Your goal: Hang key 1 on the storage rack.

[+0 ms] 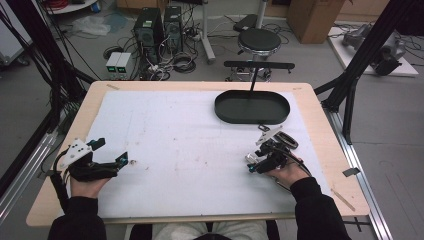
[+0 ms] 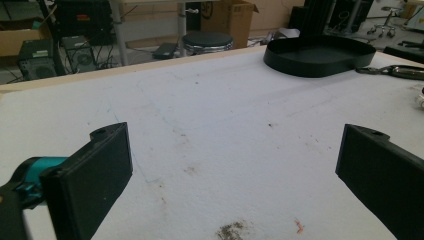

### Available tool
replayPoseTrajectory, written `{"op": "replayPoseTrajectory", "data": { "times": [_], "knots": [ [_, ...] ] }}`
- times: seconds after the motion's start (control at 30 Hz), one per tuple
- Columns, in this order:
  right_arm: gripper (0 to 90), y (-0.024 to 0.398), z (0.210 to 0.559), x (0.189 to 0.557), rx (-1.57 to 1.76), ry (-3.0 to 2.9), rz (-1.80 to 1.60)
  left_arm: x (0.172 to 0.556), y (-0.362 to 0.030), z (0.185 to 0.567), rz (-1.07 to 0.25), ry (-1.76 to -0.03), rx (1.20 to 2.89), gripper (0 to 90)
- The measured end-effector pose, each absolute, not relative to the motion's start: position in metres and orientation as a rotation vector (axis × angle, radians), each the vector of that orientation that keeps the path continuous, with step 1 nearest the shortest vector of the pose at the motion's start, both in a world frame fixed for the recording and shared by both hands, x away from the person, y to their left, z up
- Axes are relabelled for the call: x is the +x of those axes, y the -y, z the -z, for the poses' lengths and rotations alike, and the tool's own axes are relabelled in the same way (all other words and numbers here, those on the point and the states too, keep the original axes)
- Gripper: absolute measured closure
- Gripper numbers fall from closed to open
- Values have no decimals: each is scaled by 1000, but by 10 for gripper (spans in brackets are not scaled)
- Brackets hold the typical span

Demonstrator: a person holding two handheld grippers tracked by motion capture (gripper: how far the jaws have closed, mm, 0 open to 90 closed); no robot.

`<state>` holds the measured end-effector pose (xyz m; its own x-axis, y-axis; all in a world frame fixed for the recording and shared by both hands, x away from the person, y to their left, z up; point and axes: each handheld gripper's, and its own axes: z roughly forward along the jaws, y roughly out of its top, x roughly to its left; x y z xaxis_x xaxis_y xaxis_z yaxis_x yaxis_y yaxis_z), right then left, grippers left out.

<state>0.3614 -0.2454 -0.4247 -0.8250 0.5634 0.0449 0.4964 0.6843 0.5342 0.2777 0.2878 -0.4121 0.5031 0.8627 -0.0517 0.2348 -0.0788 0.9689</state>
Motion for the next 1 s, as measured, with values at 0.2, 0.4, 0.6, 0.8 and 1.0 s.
{"op": "replayPoseTrajectory", "data": {
  "times": [0.2,0.4,0.6,0.8,1.0],
  "knots": [
    [435,243,427,362,868,-2768,-778,278,-288,412,-686,-963,1599,20],
    [585,244,426,362,866,-2761,-783,278,-288,412,-689,-966,1595,20],
    [737,241,425,359,819,-2788,-779,278,-288,412,-689,-962,1595,20],
    [744,241,425,359,880,-2780,-792,278,-288,412,-687,-963,1598,20],
    [745,246,416,357,927,-2729,-888,277,-287,412,-687,-965,1595,20]
  ]
}}
